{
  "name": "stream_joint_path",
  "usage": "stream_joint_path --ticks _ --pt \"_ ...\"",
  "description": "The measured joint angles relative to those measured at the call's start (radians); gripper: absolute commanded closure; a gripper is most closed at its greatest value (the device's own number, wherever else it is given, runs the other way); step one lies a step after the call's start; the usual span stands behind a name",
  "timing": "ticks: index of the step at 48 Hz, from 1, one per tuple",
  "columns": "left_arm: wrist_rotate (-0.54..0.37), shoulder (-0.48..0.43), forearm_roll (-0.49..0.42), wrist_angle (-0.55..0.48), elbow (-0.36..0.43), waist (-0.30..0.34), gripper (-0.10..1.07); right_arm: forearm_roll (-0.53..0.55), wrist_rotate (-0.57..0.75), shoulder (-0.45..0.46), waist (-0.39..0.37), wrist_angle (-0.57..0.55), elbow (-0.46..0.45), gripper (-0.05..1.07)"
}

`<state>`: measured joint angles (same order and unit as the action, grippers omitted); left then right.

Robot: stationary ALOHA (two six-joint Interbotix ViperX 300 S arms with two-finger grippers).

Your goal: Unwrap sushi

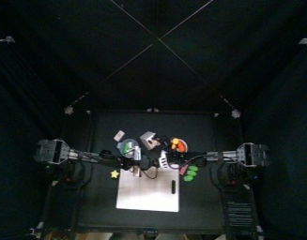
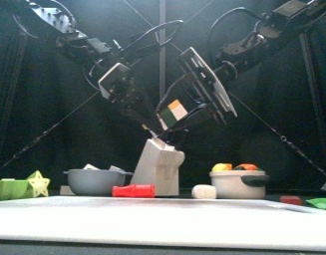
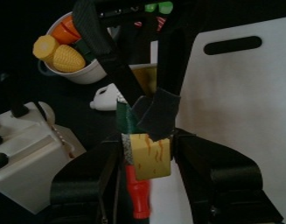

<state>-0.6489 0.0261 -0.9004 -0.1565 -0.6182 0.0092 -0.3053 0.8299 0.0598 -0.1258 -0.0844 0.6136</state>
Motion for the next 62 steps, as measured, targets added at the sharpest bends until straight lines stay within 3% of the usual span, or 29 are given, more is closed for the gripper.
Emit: stream_joint_path --ticks 47,62 --pt "0.002 0.002 0.017 -0.003 -0.063 0.005 0.39 -0.015 -0.003 0.109 0.017 -0.072 0.044 0.34" --pt "0.002 0.038 0.018 -0.006 -0.094 0.006 0.39 -0.015 -0.002 0.123 0.031 -0.074 0.063 0.34"
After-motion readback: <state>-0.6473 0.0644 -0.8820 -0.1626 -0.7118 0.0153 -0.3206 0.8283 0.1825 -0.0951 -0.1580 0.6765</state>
